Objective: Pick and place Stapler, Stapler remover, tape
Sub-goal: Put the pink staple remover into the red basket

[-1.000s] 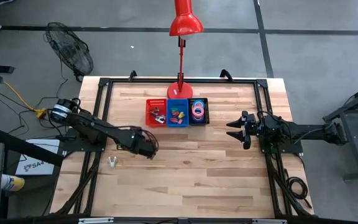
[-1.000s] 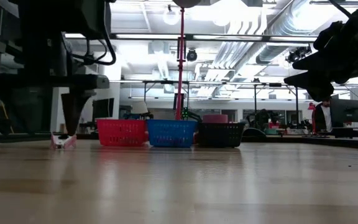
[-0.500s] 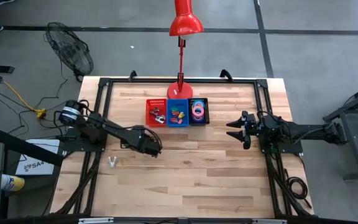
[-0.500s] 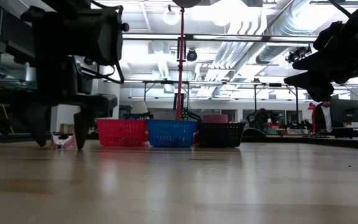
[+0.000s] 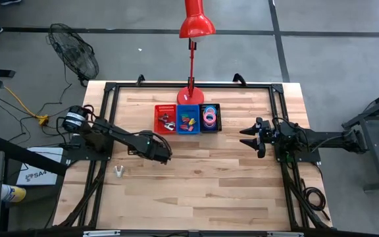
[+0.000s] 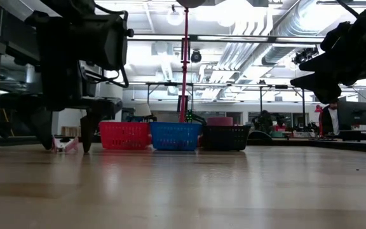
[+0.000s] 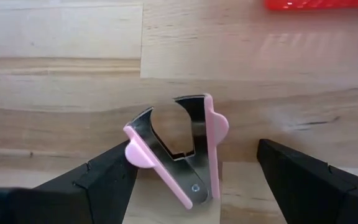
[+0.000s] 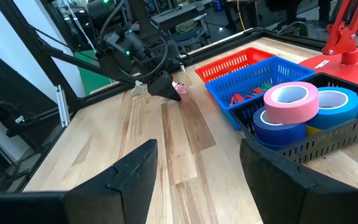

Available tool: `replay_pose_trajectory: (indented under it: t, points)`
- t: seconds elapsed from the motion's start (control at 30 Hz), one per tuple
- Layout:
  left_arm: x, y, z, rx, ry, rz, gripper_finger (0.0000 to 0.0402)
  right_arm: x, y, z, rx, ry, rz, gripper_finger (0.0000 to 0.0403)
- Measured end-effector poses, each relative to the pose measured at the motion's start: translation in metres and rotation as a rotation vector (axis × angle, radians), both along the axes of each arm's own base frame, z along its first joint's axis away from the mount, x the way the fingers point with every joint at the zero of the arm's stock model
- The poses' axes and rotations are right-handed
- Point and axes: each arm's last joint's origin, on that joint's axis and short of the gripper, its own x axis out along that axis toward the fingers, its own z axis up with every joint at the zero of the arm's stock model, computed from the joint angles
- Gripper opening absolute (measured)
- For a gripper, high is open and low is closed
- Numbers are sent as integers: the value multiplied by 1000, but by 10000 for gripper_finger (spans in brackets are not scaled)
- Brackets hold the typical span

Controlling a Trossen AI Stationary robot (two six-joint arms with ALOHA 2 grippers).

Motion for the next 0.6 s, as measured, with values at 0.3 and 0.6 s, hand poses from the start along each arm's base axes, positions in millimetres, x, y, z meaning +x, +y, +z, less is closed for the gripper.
replay_pose_trajectory:
  t: [0.3, 0.6]
  points:
    - [-1, 0, -3, -6, -4, 0, 290, 0, 0, 0, 0, 0, 0, 220]
    - [1, 0, -4, -11, -10, -54, 177, 0, 0, 0, 0, 0, 0, 220]
